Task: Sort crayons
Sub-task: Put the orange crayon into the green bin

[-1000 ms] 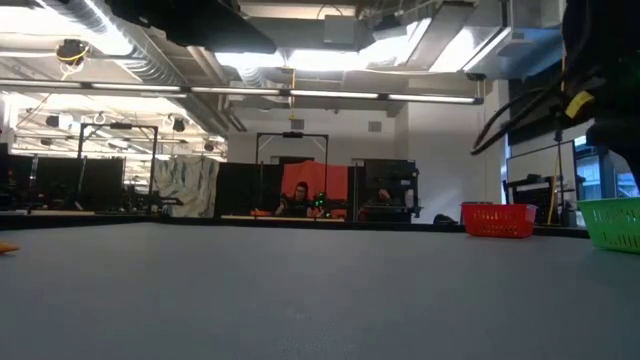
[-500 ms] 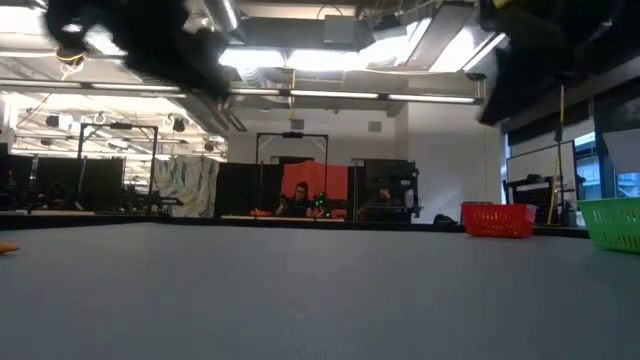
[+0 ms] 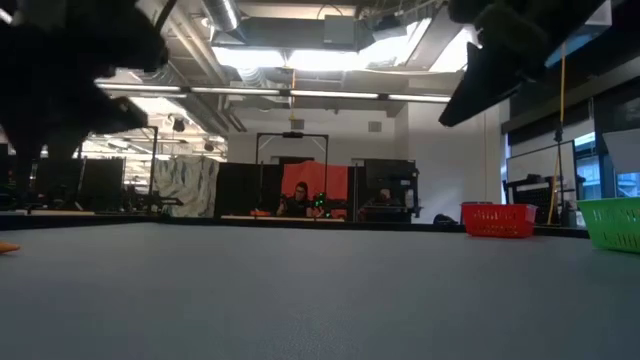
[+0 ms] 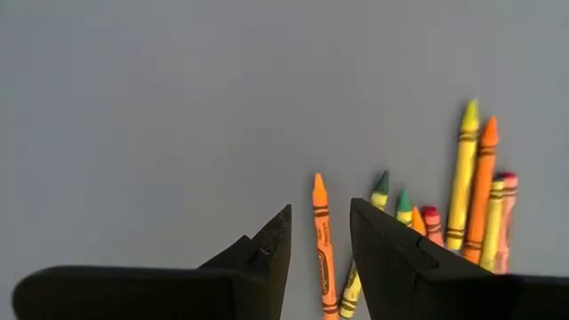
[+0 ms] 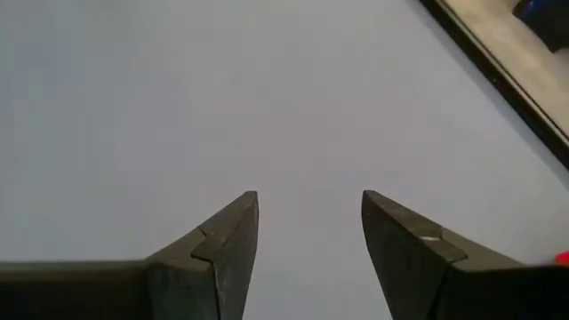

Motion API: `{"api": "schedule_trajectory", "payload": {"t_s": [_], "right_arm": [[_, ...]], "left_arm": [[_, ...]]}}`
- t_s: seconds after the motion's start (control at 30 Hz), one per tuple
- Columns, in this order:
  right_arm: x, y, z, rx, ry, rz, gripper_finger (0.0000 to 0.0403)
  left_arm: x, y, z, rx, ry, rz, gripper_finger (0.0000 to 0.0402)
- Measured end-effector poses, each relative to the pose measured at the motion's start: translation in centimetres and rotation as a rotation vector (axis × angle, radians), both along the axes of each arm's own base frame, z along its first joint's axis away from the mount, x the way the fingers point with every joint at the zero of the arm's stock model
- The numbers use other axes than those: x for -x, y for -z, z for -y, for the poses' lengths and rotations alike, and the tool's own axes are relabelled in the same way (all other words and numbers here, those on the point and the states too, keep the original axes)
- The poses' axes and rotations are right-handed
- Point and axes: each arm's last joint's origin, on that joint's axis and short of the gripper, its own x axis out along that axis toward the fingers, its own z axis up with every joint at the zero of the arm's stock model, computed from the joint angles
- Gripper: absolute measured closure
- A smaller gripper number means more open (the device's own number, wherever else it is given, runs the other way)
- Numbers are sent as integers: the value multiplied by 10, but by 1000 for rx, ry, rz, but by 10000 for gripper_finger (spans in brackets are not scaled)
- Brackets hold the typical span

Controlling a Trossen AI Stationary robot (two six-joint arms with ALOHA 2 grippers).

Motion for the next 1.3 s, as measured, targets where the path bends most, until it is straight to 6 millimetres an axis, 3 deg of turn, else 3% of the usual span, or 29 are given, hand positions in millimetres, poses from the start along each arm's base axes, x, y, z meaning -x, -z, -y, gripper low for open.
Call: {"api": "schedule_trajectory", "payload": {"t_s": [0.47,0.63,1.1,1.3], "right_arm": [[2,4,0,12,-9,-49,205],[2,4,1,47,-15,-51,205],[2,4,1,47,-14,-50,205],[2,4,1,47,-14,-49,205]], "left_arm": [[-8,46,9,-34,-76,-223,301],[-10,53,13,-21,-87,-246,302],[-13,53,12,-37,-67,-200,305],[-13,53,11,-62,-45,-195,352]]}}
